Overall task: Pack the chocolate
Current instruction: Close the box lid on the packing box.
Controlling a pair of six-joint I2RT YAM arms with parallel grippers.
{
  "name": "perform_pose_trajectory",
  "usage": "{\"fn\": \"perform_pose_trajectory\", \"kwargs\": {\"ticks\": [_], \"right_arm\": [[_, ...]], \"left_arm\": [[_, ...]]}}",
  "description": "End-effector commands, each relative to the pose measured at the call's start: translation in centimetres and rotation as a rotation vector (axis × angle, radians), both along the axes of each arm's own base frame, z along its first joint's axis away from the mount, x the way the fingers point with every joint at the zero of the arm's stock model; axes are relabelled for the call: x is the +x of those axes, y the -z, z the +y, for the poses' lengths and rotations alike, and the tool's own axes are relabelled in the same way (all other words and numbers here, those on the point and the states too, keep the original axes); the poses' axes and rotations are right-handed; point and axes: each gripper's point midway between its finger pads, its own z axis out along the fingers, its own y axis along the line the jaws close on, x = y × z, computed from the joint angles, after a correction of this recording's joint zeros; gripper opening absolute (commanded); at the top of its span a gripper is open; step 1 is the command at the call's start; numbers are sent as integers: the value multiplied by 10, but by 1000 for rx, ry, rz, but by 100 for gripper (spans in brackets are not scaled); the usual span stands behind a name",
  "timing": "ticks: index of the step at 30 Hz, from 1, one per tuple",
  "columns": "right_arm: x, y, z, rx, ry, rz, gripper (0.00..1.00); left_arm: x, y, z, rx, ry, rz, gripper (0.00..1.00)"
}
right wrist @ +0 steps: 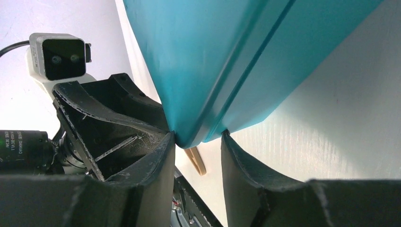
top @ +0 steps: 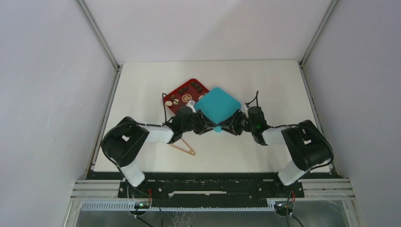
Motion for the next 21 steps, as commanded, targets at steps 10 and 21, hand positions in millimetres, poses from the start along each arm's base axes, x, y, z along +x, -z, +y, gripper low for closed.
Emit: {"fn": "perform_pose_trajectory", "kwargs": {"ticks": [10,21], "right_arm": [[-41,72,-15,-243,13,214,13],[-37,31,-17,-269,-18,93,15]], "left_arm": [[-6,30,-10,47,17,116,39],[-2,9,3,78,-19,21,38]]}}
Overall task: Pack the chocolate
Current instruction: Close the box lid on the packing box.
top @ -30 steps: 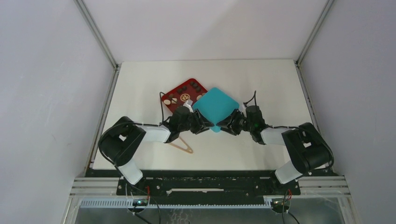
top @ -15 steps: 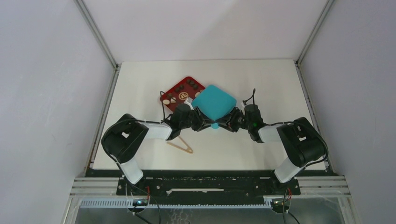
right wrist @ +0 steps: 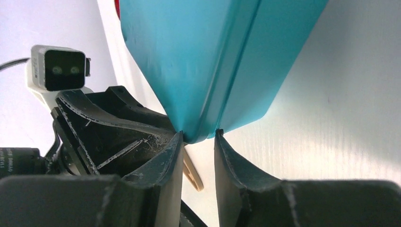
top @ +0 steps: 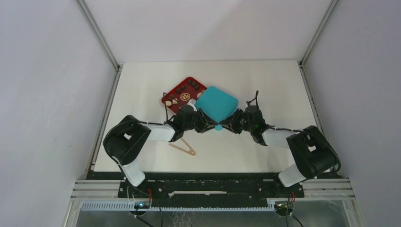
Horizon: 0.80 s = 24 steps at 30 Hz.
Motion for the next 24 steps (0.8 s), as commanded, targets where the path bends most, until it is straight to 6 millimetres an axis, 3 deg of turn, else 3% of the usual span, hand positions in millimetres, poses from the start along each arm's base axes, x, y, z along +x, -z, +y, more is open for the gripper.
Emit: {"fn": "perform_pose_trajectory", "kwargs": {"ticks": [1,6,10,13,18,24], "right_arm": [[-44,27,-17,-198,-108,104,18],[-31,-17,-21,-287,-164,-12,41],[-25,-49,-32,-413,-208,-95,45],[-24,-64,-39,-516,-261,-109,42],[-22,-72,-42,-662,-350,-79,29],[-23,-72,-33,-766,-442,-61,20]], "left_arm": [[-15,6,9,119,22,-23,40],[-12,-21,14,118,13,-122,45],[-9,-48,30,176,-18,-234,53],[-6,-62,45,229,-45,-306,58],[0,-75,72,263,-91,-348,65],[4,-95,138,384,-243,-395,77]]}}
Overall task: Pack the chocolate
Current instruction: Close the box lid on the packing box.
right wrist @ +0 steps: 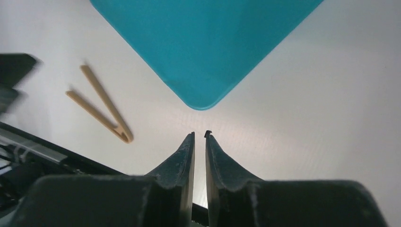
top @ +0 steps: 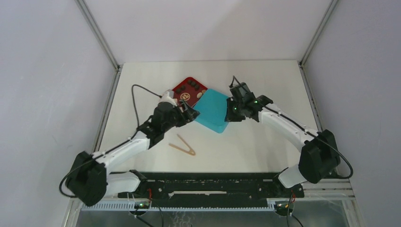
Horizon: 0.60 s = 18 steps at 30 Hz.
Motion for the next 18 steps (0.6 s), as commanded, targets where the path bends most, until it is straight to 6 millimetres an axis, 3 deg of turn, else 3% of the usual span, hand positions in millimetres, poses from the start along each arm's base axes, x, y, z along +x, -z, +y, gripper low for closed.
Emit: {"fn": "perform_pose_trajectory", "kwargs": {"ticks": [1,7,9,18], "right_arm": [[-10,7,-8,-157,-84,43,17],[0,12,7,-220,-124,45,5],[4,14,12,-241,-135,52,0],[11,15,26,-325,-157,57,0]], "left_arm": [[-1,-11,61,143,-146,-64,81],[-12,-29,123,279,-309,-127,100],[-17,-31,131,289,-320,-129,100],[-31,-46,154,353,-354,-169,100]]}}
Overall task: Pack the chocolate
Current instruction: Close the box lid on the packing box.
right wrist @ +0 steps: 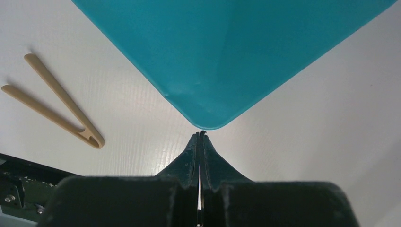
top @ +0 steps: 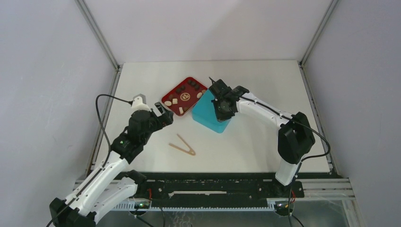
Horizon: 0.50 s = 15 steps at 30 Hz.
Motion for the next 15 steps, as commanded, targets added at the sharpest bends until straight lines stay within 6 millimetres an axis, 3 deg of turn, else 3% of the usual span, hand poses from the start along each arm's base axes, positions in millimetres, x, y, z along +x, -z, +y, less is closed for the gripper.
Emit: {"fn": "perform_pose_trajectory", "kwargs": {"ticks": [1,9,11,15], "right_arm": [[2,-4,3,-42,-20,-17,0],[-20,63,-11,-184,-6,132,0],[-23,65,-11,-192,-6,136,0],[-13,39,-4,-148,-16,63,0]], "left_arm": [[-5,-6,20,81,-38,-26,100],[-10,-16,19,76,-16,-42,100],[-12,-25,19,79,-3,-57,100],[-17,-43,24,95,3,-95,100]]}}
